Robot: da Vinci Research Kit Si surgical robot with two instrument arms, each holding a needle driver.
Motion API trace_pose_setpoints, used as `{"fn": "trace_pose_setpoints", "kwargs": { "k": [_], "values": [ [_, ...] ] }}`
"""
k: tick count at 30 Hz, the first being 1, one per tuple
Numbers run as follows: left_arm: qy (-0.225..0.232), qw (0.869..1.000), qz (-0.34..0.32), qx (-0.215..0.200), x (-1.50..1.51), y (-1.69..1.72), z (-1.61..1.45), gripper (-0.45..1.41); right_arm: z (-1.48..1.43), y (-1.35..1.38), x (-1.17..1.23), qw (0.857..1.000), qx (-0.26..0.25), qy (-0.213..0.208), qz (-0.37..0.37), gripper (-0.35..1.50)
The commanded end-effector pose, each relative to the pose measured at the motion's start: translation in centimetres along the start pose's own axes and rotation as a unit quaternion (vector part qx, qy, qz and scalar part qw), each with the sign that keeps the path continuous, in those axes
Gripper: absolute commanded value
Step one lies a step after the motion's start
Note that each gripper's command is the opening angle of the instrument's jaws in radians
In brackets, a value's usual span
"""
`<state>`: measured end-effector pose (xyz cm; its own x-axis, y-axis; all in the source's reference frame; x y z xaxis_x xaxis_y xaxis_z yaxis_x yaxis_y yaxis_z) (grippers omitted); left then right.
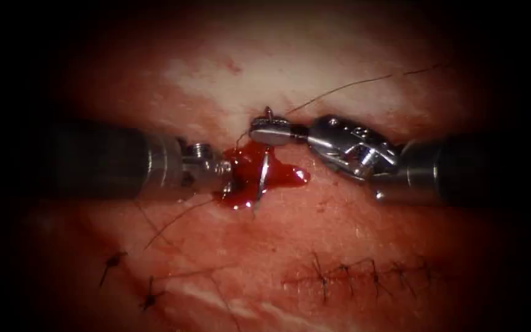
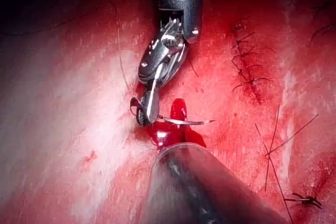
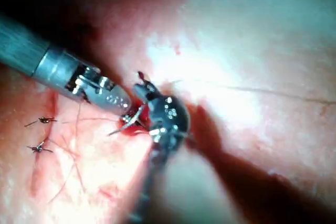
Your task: Wound Closure
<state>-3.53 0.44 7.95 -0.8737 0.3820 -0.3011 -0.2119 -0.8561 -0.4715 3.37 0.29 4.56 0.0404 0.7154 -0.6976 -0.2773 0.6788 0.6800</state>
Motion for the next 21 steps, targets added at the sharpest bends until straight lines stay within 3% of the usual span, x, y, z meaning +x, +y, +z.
{"fn": "trace_pose_setpoints", "kwargs": {
  "k": [1, 5, 21],
  "values": [
    [0.001, 1.0, 0.001, -0.002, 0.02, 0.02, 0.08, -0.15, 0.08, 0.01, -0.09, 1.0, -0.001, 0.0, -0.006, -0.35],
    [0.001, 1.0, 0.002, -0.005, 0.01, 0.04, 0.02, -0.22, 0.1, 0.03, -0.08, 1.0, -0.002, -0.001, -0.03, -0.35],
    [0.001, 1.0, 0.008, -0.014, -0.12, 0.21, -0.18, -0.18, 0.28, 0.08, -0.03, 0.992, -0.016, 0.001, -0.123, -0.35]
  ]
}}
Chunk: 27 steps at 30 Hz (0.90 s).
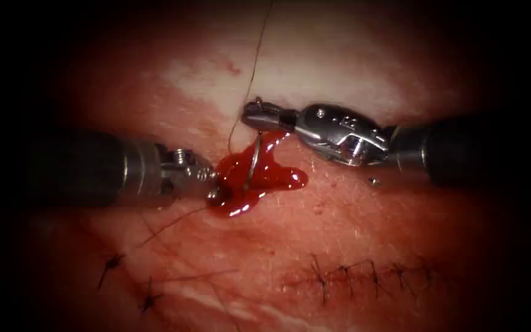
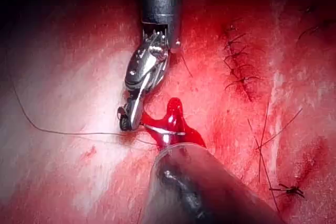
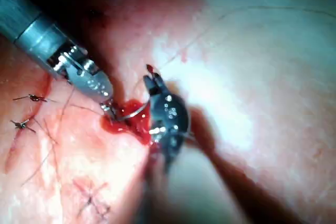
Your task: Wound Closure
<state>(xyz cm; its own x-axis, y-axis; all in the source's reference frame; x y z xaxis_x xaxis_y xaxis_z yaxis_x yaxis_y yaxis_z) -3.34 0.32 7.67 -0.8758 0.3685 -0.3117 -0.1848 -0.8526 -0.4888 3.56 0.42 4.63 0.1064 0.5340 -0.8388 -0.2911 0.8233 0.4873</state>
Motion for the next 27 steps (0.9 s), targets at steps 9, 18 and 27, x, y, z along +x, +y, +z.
{"fn": "trace_pose_setpoints", "kwargs": {
  "k": [9, 18, 27],
  "values": [
    [0.0, 1.0, -0.001, -0.003, 0.04, 0.03, 0.02, -0.18, 0.08, -0.03, -0.1, 0.998, 0.0, -0.002, -0.067, -0.35],
    [0.0, 1.0, 0.0, -0.002, 0.03, 0.03, 0.0, -0.15, 0.09, -0.16, -0.18, 0.992, 0.008, -0.005, -0.126, -0.35],
    [-0.002, 1.0, 0.0, 0.001, 0.03, 0.05, -0.08, -0.15, 0.17, -0.28, -0.2, 0.989, 0.014, -0.004, -0.146, -0.35]
  ]
}}
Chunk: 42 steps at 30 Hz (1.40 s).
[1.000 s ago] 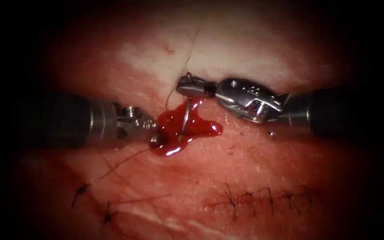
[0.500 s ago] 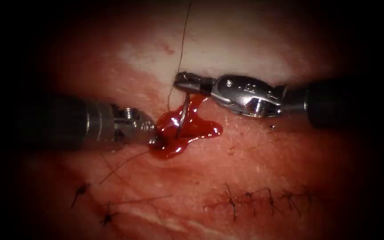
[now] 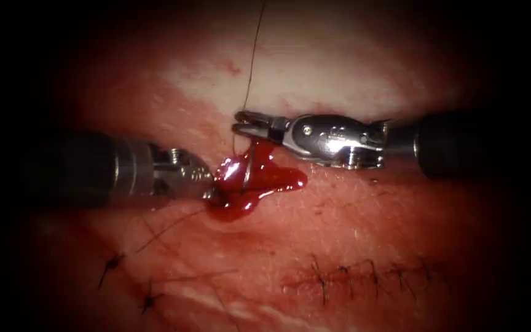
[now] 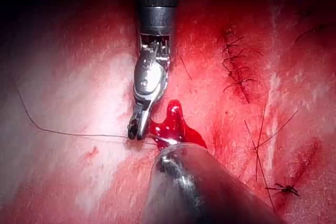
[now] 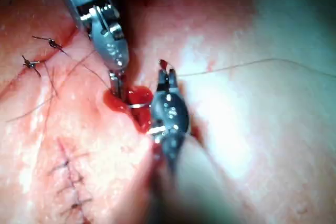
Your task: Wound Closure
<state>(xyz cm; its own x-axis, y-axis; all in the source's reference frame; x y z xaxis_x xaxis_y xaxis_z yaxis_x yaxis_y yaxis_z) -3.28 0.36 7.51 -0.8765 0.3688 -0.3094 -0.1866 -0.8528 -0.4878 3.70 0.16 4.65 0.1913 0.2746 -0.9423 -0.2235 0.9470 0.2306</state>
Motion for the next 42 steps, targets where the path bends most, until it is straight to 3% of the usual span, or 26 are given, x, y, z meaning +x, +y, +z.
{"fn": "trace_pose_setpoints", "kwargs": {
  "k": [1, 27, 42],
  "values": [
    [-0.001, 1.0, 0.0, 0.001, 0.01, 0.02, 0.07, -0.15, 0.08, -0.07, -0.04, 1.0, 0.002, 0.001, 0.0, -0.35],
    [0.0, 1.0, -0.003, 0.006, 0.09, 0.37, 0.05, -0.15, 0.08, -0.07, -0.02, 1.0, -0.001, 0.003, -0.011, -0.35],
    [0.0, 1.0, 0.002, 0.006, 0.12, 0.44, 0.17, -0.17, 0.09, 0.02, 0.2, 0.997, -0.046, 0.024, -0.064, -0.35]
  ]
}}
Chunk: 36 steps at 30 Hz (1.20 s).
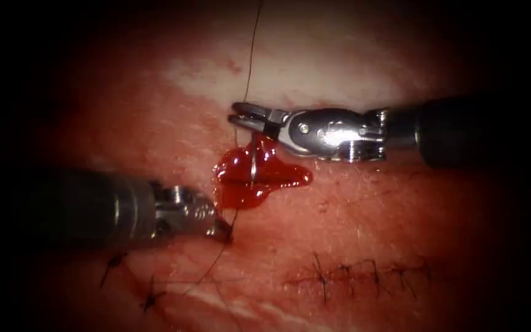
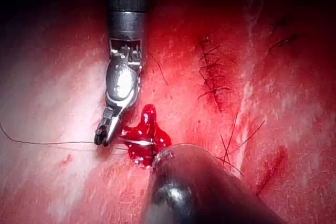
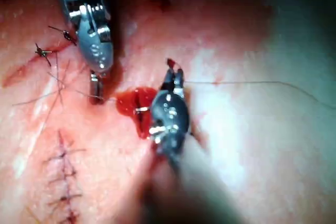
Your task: Wound Closure
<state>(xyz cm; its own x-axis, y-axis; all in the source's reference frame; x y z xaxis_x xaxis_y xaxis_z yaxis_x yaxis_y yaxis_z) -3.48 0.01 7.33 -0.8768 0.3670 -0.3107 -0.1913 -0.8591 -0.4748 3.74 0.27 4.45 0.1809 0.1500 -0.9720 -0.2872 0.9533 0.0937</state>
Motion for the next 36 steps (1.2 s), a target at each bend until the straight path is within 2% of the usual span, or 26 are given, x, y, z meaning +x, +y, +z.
{"fn": "trace_pose_setpoints", "kwargs": {
  "k": [1, 16, 24, 36],
  "values": [
    [0.001, 1.0, 0.002, -0.005, -0.01, 0.03, 0.12, -0.17, 0.1, -0.03, 0.0, 1.0, -0.007, 0.003, -0.016, -0.35],
    [0.001, 1.0, 0.005, -0.008, -0.05, 0.02, 0.16, -0.17, 0.15, -0.06, 0.02, 0.998, -0.016, 0.004, -0.065, -0.35],
    [0.001, 1.0, 0.006, -0.009, -0.05, 0.01, 0.15, -0.17, 0.13, -0.25, -0.01, 0.996, -0.003, 0.011, -0.09, -0.35],
    [0.001, 1.0, 0.007, -0.011, -0.05, -0.01, 0.12, -0.17, 0.11, -0.48, 0.05, 0.996, -0.024, 0.016, -0.089, -0.35]
  ]
}}
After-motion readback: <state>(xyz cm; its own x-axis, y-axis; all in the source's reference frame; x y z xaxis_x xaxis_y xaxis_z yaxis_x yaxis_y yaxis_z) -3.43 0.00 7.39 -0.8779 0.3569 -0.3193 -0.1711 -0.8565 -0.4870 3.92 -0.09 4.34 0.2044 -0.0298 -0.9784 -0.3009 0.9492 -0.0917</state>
